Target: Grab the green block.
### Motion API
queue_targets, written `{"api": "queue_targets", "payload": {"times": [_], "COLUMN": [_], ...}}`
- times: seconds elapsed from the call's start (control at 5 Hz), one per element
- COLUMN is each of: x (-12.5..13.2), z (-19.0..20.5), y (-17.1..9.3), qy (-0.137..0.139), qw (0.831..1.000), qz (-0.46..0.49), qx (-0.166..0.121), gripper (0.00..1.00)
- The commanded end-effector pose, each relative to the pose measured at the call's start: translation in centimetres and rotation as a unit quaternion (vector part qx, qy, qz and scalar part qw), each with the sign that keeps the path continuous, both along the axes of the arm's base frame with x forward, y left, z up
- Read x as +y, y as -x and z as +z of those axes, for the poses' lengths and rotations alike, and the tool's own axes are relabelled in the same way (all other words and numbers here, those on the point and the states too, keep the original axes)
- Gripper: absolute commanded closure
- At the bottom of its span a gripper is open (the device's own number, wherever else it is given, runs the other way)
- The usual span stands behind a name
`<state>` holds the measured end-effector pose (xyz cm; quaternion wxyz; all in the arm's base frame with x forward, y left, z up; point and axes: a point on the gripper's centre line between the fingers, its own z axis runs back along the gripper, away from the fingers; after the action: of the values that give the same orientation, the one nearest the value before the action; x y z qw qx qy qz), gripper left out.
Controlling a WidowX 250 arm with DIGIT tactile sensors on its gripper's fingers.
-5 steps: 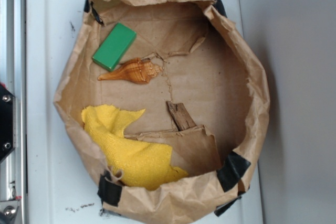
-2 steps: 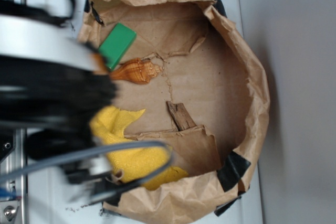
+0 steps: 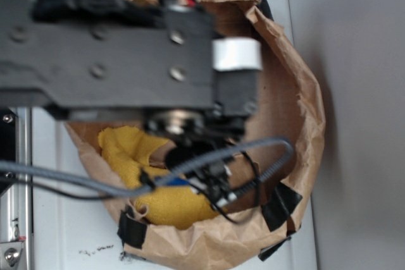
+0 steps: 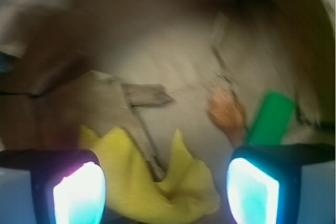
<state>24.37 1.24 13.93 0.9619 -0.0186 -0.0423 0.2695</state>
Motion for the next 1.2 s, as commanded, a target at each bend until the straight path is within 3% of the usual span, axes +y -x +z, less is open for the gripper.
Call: {"api": "queue_targets", "payload": {"times": [0.0, 0.4, 0.6, 1.0], "x": [0.9, 0.9, 2.2, 3.4], "z": [1.1, 1.1, -2.9, -7.7], "y": [-0.1, -0.1, -2.5, -3.5], "qy": [0.0, 0.0, -0.017, -0.028], "qw": [1.0, 1.0, 0.999, 0.989], "qz": [0.012, 0.012, 0.029, 0.127], "qx": [-0.027, -0.027, -0.043, -0.063], "gripper": [0.0, 0.0, 0.0, 0.0]}}
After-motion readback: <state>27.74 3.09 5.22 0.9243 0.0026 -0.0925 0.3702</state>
